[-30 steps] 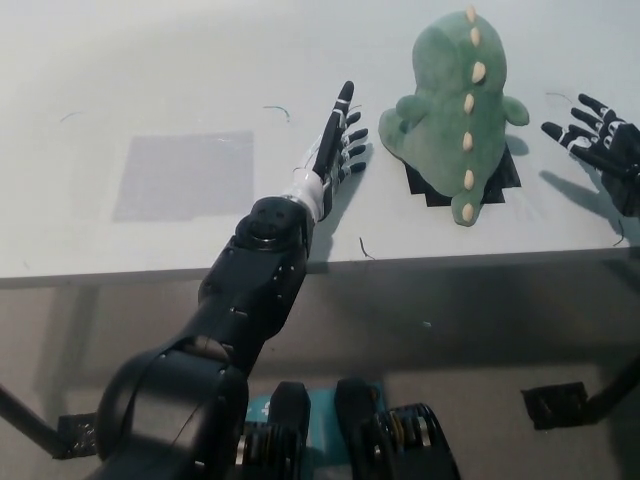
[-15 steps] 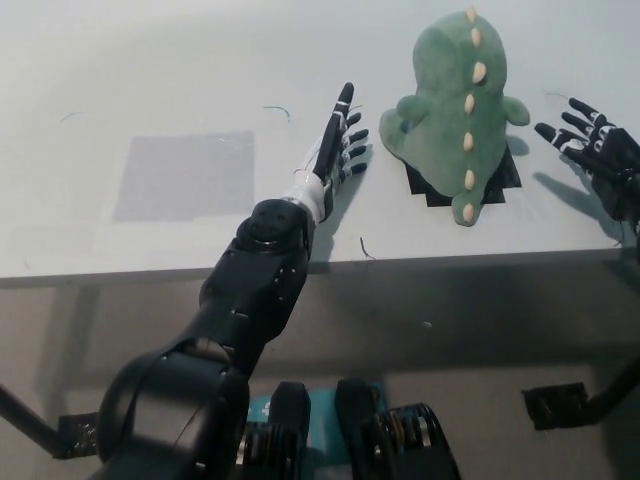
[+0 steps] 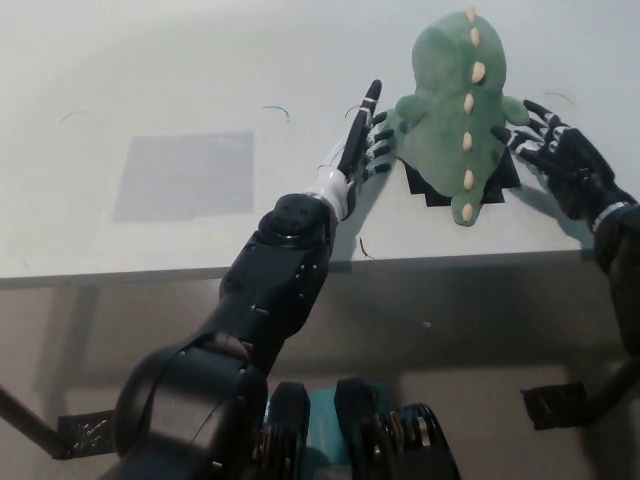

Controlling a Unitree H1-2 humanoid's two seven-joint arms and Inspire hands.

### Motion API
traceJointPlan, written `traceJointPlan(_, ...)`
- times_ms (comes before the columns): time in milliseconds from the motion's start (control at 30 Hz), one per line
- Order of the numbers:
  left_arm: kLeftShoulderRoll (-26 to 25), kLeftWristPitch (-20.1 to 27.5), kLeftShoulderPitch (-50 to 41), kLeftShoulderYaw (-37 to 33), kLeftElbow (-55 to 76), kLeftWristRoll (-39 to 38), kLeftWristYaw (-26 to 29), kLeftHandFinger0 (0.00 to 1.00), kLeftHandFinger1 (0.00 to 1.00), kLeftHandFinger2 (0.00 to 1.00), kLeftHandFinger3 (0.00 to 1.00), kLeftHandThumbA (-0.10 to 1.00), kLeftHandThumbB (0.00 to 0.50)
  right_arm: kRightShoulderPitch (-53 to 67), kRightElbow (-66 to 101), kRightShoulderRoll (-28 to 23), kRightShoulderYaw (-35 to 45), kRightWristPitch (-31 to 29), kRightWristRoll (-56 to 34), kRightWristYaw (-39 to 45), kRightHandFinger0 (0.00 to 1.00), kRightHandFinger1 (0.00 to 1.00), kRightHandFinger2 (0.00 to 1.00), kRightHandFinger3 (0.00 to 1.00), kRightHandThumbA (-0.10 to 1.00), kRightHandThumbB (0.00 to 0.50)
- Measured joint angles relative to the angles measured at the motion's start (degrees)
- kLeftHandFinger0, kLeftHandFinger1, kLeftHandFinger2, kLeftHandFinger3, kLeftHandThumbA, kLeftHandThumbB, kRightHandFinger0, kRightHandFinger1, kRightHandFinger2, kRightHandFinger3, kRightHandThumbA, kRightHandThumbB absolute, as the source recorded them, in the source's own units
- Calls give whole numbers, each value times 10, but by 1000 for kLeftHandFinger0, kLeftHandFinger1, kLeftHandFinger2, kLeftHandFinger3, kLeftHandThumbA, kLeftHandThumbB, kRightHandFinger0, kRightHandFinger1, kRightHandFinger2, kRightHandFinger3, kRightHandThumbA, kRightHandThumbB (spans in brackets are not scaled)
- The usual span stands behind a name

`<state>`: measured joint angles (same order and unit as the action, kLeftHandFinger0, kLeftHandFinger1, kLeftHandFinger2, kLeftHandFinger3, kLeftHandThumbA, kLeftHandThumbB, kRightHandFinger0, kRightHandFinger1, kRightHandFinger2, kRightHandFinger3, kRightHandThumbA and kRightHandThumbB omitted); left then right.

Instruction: Use both hands to pick up a dinasour on the right side and move it to the left side

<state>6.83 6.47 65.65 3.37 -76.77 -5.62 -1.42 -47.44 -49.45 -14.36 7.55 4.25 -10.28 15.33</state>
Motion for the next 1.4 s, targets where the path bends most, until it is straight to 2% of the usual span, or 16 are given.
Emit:
traceJointPlan(133, 8, -6, 10, 3, -4, -1, 0, 1000, 1000, 1000, 1000, 1000, 469, 0, 3, 13, -2, 1, 1, -7, 1000, 1000, 1000, 1000, 1000, 358)
traceJointPlan(200, 10, -9, 13, 4, -8, -1, 1, 1000, 1000, 1000, 1000, 1000, 463, 0, 8, 15, -2, 3, 2, -11, 1000, 1000, 1000, 1000, 1000, 362)
traceJointPlan(233, 11, -10, 14, 5, -9, -1, 2, 1000, 1000, 1000, 1000, 1000, 439, 0, 12, 16, -2, 4, 2, -12, 1000, 1000, 1000, 1000, 1000, 373)
traceJointPlan(267, 12, -11, 15, 6, -10, -2, 4, 1000, 1000, 1000, 1000, 1000, 437, 0, 16, 17, -3, 5, 2, -14, 1000, 1000, 1000, 1000, 1000, 390)
traceJointPlan(367, 15, -13, 18, 6, -11, -2, 6, 1000, 1000, 1000, 1000, 1000, 421, 0, 22, 17, -5, 6, 5, -19, 1000, 1000, 1000, 1000, 1000, 382)
traceJointPlan(633, 21, -13, 21, 4, -12, -1, 12, 1000, 1000, 1000, 1000, 1000, 432, 0, 23, 17, -9, 7, 12, -29, 1000, 1000, 1000, 1000, 1000, 359)
traceJointPlan(700, 22, -13, 21, 4, -12, -1, 13, 1000, 1000, 1000, 1000, 1000, 429, 0, 23, 17, -10, 7, 16, -31, 1000, 1000, 1000, 1000, 1000, 385)
traceJointPlan(767, 22, -13, 21, 3, -13, 0, 13, 1000, 1000, 1000, 1000, 1000, 417, 0, 23, 17, -11, 6, 19, -32, 1000, 1000, 1000, 1000, 1000, 387)
traceJointPlan(867, 22, -13, 21, 3, -13, 0, 13, 1000, 1000, 1000, 1000, 1000, 423, 0, 23, 17, -13, 6, 21, -34, 1000, 1000, 1000, 1000, 1000, 384)
traceJointPlan(900, 22, -13, 21, 3, -13, 0, 13, 1000, 1000, 1000, 1000, 1000, 431, 0, 23, 17, -13, 6, 21, -34, 1000, 1000, 1000, 1000, 1000, 393)
traceJointPlan(1033, 22, -13, 21, 1, -13, 2, 14, 1000, 1000, 1000, 1000, 1000, 409, 0, 23, 17, -16, 6, 23, -36, 1000, 1000, 1000, 1000, 1000, 405)
traceJointPlan(1067, 22, -13, 21, 1, -13, 2, 14, 1000, 1000, 1000, 1000, 1000, 411, 0, 23, 17, -16, 6, 23, -37, 1000, 1000, 1000, 1000, 1000, 423)
traceJointPlan(1167, 22, -13, 21, 0, -13, 2, 14, 1000, 1000, 1000, 1000, 1000, 415, 0, 22, 17, -18, 6, 23, -38, 1000, 1000, 1000, 1000, 1000, 401)
traceJointPlan(1200, 22, -13, 21, 0, -13, 3, 13, 1000, 1000, 1000, 1000, 1000, 429, -1, 21, 17, -18, 6, 24, -38, 1000, 1000, 1000, 1000, 1000, 420)
traceJointPlan(1300, 22, -13, 21, -2, -13, 3, 14, 1000, 1000, 1000, 1000, 1000, 426, -3, 19, 17, -20, 6, 25, -41, 1000, 1000, 1000, 1000, 1000, 433)
traceJointPlan(1400, 21, -13, 21, -3, -13, 4, 14, 1000, 1000, 1000, 1000, 1000, 420, -7, 19, 18, -24, 6, 29, -44, 1000, 1000, 1000, 1000, 1000, 420)
